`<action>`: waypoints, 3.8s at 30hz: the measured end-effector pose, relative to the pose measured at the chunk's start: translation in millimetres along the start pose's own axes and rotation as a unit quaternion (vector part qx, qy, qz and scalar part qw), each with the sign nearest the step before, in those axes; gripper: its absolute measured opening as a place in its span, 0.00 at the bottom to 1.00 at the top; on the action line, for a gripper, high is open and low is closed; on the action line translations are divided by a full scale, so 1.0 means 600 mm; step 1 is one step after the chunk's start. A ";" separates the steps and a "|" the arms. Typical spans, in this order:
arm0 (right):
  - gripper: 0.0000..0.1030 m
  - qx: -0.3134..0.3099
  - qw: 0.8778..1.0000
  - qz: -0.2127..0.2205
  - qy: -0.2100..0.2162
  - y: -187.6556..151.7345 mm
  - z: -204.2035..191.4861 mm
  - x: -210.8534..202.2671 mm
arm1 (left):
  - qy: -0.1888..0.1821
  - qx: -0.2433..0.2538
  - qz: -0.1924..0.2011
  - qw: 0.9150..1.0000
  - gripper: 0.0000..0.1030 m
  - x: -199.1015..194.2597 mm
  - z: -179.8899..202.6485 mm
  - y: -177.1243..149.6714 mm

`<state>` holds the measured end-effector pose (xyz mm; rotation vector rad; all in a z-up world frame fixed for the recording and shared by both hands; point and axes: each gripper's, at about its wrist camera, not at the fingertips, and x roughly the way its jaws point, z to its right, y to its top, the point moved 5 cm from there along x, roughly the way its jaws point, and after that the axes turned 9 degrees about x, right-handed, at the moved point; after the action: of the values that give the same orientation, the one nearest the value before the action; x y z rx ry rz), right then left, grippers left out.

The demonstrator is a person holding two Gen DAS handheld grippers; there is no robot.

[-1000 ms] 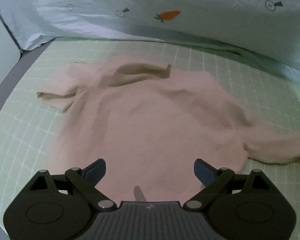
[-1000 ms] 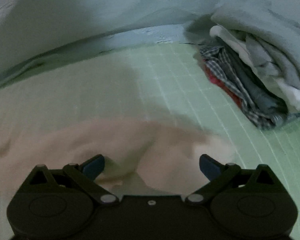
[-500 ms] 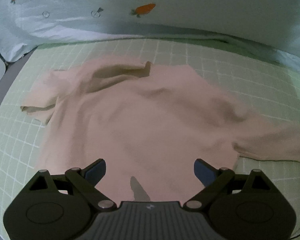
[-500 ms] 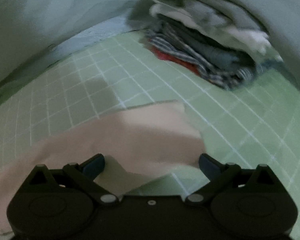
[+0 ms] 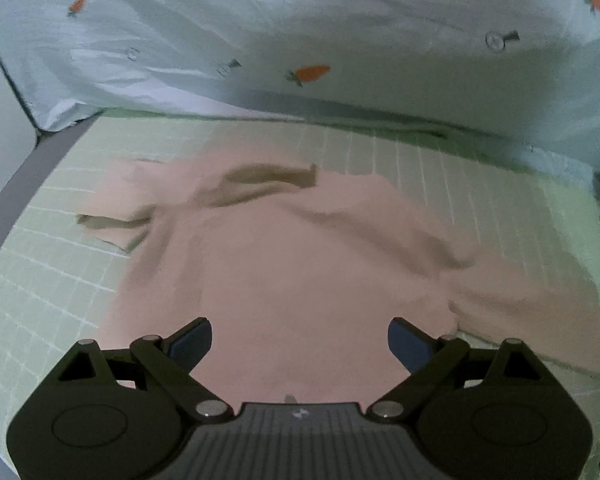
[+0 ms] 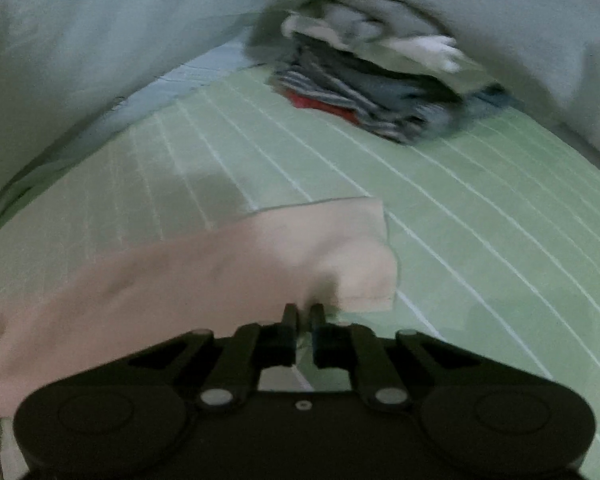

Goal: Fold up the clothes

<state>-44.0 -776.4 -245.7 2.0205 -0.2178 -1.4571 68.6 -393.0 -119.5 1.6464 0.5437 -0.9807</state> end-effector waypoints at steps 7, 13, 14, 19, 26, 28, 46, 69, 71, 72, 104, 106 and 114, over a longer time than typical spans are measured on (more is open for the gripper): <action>0.24 0.008 0.998 -0.020 -0.055 -0.044 0.042 -0.054 | -0.002 -0.046 0.047 0.998 0.92 -0.060 -0.061 -0.036; 0.79 0.006 0.998 0.005 -0.055 -0.068 0.035 -0.115 | -0.004 -0.086 0.086 0.993 0.96 -0.112 -0.114 -0.068; 0.87 0.000 0.999 0.008 -0.050 -0.073 0.027 -0.123 | -0.002 -0.089 0.085 0.992 0.96 -0.115 -0.126 -0.077; 0.99 -0.046 0.999 0.003 -0.010 -0.130 -0.029 -0.166 | 0.007 -0.105 0.080 0.991 0.97 -0.133 -0.187 -0.118; 1.00 -0.122 0.991 -0.030 0.052 -0.236 -0.138 -0.220 | 0.010 -0.098 0.082 0.992 0.99 -0.159 -0.273 -0.148; 1.00 -0.140 0.988 -0.035 0.061 -0.262 -0.171 -0.231 | 0.007 -0.092 0.089 0.992 0.99 -0.164 -0.296 -0.152; 1.00 -0.198 0.976 -0.051 0.078 -0.379 -0.454 -0.214 | -0.006 -0.123 0.093 0.988 0.99 -0.046 -0.544 -0.054; 1.00 -0.110 0.987 0.108 0.042 -0.383 -0.548 -0.117 | -0.093 -0.036 -0.018 0.995 0.47 0.282 -0.523 0.047; 1.00 -0.110 0.987 0.109 0.042 -0.383 -0.550 -0.116 | -0.090 -0.027 -0.021 0.995 0.47 0.292 -0.516 0.041; 1.00 -0.110 0.987 0.109 0.042 -0.383 -0.551 -0.116 | -0.087 -0.021 -0.020 0.996 0.47 0.296 -0.512 0.039; 1.00 -0.104 0.988 0.111 0.038 -0.385 -0.553 -0.115 | -0.089 0.106 0.102 0.985 0.08 0.188 -0.405 0.078; 1.00 -0.104 0.988 0.111 0.038 -0.385 -0.553 -0.115 | -0.132 0.083 0.053 0.986 0.12 0.214 -0.400 0.057; 1.00 -0.104 0.988 0.112 0.036 -0.386 -0.555 -0.115 | -0.139 -0.002 0.027 0.990 0.34 0.218 -0.490 0.036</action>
<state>178.4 -430.8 -260.4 1.8145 -0.2426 -1.2128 252.9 -139.4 -194.8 1.4816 0.3122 -1.1449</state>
